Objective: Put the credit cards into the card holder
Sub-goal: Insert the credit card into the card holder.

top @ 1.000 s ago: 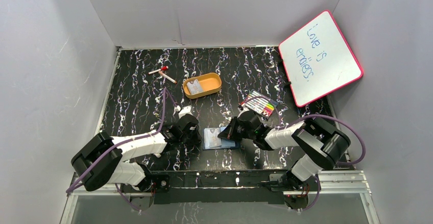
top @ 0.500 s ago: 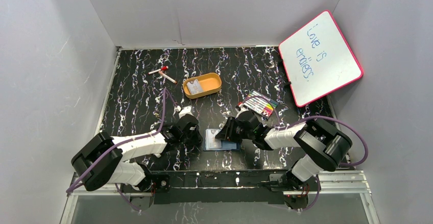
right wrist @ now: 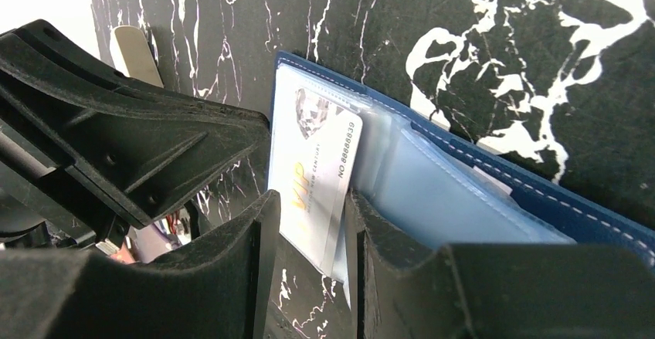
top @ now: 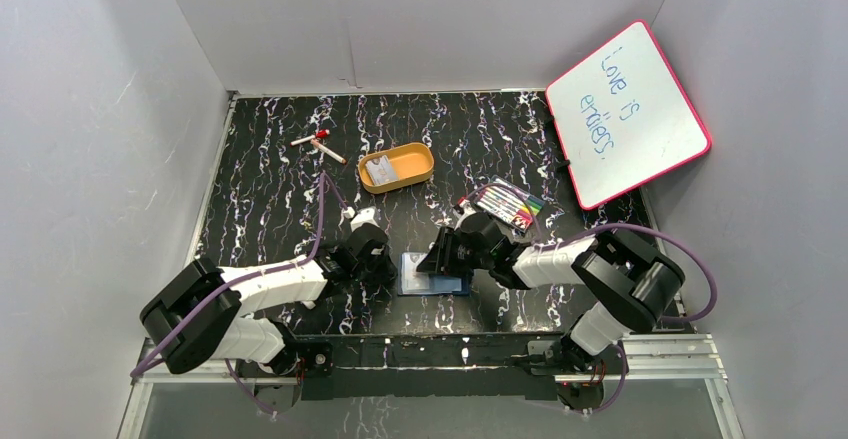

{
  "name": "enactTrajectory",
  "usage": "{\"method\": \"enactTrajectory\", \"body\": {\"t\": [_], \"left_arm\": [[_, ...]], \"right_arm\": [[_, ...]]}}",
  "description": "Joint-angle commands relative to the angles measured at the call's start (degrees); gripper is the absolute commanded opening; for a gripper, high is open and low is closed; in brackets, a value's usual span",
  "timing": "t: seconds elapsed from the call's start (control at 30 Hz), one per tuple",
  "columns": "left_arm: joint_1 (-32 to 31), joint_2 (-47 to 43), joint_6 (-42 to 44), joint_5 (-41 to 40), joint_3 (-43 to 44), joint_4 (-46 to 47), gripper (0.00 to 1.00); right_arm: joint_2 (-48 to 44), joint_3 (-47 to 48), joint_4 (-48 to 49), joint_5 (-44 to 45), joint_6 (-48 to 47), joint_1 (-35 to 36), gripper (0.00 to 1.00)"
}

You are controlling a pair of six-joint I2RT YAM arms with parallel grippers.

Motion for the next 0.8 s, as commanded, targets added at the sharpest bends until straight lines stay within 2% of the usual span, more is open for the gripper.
{"method": "enactTrajectory", "body": {"t": [0.0,0.17,0.37,0.6,0.67,0.7,0.77], "left_arm": [[-0.3,0.5,0.0,1.9,-1.3,0.3,0.01],[-0.3,-1.0,0.2,0.9,-1.5,-1.0,0.00],[-0.2,-3.6,0.5,-2.3,-1.1,-4.4,0.00],[-0.2,-6.7,0.7,-4.7,-1.1,-7.7,0.00],[-0.3,-7.7,0.8,-5.3,-1.2,-8.3,0.01],[-0.2,-8.2,0.9,-5.5,-1.1,-8.7,0.01],[-0.2,-9.2,0.9,-6.1,-0.8,-9.8,0.01]], "right_arm": [[1.4,2.8,0.7,-2.0,-0.7,1.5,0.45],[-1.0,3.7,-2.0,-1.2,-2.8,1.6,0.49],[-7.3,7.6,-16.2,5.8,-7.7,1.8,0.60],[-13.2,12.1,-26.2,10.6,-12.5,1.8,0.66],[-14.3,14.0,-29.3,13.0,-14.1,1.8,0.72],[-14.7,14.9,-31.2,13.5,-15.2,1.8,0.87],[-15.6,16.9,-34.5,15.0,-17.3,1.8,0.96]]}}
